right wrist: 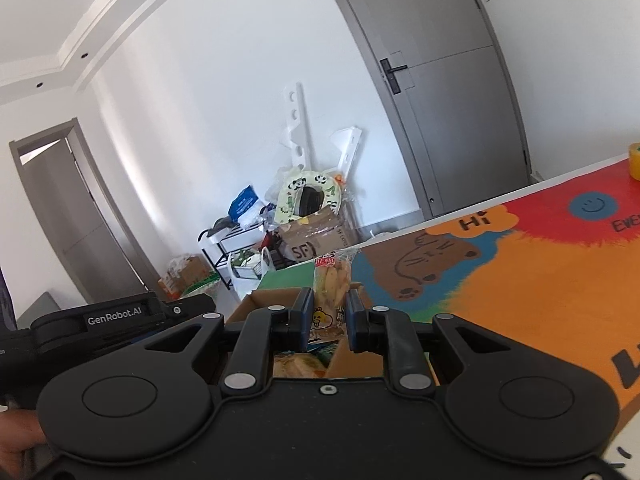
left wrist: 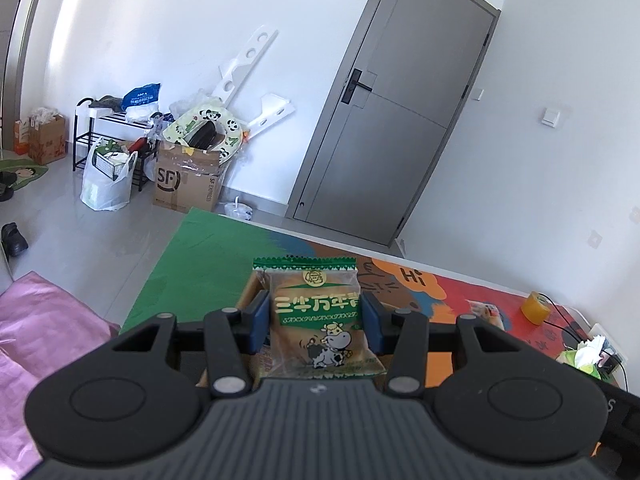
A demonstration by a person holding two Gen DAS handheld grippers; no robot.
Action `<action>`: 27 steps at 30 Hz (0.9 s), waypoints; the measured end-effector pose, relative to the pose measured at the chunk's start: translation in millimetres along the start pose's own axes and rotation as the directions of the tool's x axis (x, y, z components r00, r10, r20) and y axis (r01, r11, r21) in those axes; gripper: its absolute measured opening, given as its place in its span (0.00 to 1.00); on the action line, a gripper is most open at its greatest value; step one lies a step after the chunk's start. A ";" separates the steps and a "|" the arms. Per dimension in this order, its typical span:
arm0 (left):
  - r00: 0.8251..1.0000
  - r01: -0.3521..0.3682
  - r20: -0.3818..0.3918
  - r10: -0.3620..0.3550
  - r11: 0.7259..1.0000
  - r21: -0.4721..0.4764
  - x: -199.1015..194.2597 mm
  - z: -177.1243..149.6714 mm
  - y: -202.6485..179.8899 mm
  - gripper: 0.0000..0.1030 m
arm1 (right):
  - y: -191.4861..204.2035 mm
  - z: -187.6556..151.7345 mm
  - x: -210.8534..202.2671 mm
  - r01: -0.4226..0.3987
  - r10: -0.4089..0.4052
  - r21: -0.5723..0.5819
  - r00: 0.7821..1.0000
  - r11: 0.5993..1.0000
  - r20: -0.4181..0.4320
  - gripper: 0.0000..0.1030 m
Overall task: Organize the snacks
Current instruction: 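Carry both packets over the cardboard box and open both grippers inside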
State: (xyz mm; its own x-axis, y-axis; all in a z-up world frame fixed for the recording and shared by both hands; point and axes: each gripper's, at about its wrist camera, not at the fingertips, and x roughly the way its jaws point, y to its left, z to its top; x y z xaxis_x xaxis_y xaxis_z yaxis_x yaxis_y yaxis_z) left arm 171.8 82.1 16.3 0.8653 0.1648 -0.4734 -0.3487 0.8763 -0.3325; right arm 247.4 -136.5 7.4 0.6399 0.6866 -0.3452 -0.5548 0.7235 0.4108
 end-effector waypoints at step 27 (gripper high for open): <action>0.998 0.026 -0.054 -0.026 1.000 0.004 11.3 1.8 10.8 0.60 | 10.5 -2.9 7.9 0.064 -0.064 0.008 0.997 0.998 -0.031 0.49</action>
State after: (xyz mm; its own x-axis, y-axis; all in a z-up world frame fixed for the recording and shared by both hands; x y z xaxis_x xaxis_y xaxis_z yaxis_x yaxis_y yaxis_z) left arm 178.5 94.2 8.9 0.8534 0.1178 -0.5078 -0.3249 0.8820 -0.3413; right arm 245.0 -123.2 6.5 0.6571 0.6407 -0.3972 -0.5079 0.7656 0.3948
